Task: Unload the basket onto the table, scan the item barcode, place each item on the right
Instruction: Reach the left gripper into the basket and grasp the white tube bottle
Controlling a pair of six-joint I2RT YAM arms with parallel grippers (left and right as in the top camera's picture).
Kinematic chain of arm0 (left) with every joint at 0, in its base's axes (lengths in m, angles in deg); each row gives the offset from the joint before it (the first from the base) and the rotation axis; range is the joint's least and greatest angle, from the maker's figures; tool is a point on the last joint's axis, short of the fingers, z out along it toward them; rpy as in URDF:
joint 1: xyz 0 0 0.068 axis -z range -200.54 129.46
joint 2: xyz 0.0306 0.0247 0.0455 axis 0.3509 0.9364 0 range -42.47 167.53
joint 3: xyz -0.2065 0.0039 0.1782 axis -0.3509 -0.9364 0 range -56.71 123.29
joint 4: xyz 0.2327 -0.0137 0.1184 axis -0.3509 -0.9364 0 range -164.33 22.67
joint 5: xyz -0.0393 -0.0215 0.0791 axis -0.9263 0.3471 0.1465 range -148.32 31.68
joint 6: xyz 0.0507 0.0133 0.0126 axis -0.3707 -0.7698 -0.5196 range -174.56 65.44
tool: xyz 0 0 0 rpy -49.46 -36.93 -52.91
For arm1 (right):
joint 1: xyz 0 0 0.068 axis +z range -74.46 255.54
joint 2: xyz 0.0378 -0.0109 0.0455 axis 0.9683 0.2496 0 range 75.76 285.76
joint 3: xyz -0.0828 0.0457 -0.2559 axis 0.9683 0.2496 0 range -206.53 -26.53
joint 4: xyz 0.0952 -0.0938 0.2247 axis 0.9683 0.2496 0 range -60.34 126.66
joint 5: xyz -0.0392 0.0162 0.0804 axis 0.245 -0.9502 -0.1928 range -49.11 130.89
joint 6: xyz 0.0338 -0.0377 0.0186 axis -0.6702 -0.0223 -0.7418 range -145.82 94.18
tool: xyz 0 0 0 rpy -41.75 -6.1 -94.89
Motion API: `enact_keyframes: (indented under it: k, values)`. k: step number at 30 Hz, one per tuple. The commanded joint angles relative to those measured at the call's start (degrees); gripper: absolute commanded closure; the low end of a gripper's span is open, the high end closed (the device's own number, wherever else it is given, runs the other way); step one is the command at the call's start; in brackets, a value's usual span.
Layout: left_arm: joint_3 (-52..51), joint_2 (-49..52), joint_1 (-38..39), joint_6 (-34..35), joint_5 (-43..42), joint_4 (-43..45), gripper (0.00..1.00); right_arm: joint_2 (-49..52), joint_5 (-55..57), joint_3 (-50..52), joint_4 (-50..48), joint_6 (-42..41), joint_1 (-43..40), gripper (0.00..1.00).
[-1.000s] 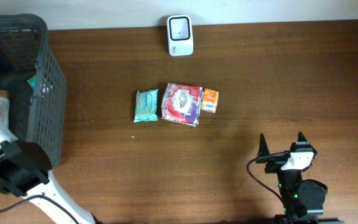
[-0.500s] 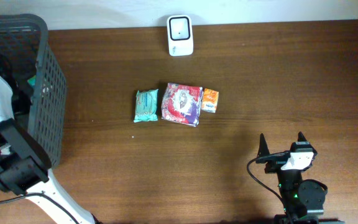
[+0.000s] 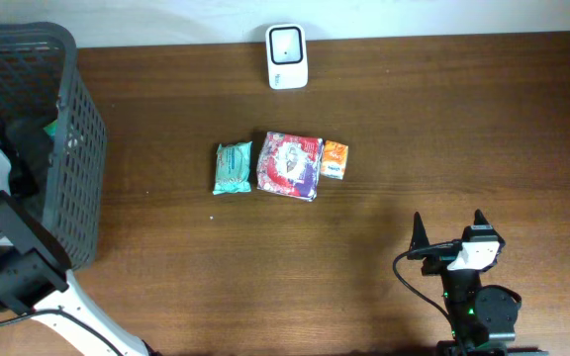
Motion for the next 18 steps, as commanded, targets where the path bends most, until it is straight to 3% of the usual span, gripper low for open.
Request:
enact_keyframes:
  k: [1,2,3,8,13,16,18]
  values:
    - [-0.6,3.8,-0.8,-0.3,-1.4,-0.5,0.65,-0.4,0.7,0.5,0.0,-0.1,0.5,0.01]
    - [-0.5,3.6,-0.8,-0.3,-1.4,-0.5,0.89,-0.4,0.7,0.5,0.0,-0.1,0.5,0.01]
    - [-0.5,3.5,-0.8,-0.3,-1.4,-1.0,1.00,-0.4,0.7,0.5,0.0,-0.1,0.5,0.01]
    - [-0.4,-3.1,-0.6,6.8,-2.3,-4.2,1.00,-0.4,0.7,0.5,0.0,-0.1,0.5,0.01]
    - [-0.4,-18.9,-0.6,7.3,-25.0,-3.3,1.00,-0.4,0.7,0.5,0.0,-0.1,0.5,0.02]
    - [-0.4,-26.8,-0.6,14.0,-33.8,-2.4,1.00,-0.4,0.7,0.5,0.0,-0.1,0.5,0.01]
    - [-0.4,-30.9,-0.6,15.1,-44.5,-2.4,1.00,-0.4,0.7,0.5,0.0,-0.1,0.5,0.01]
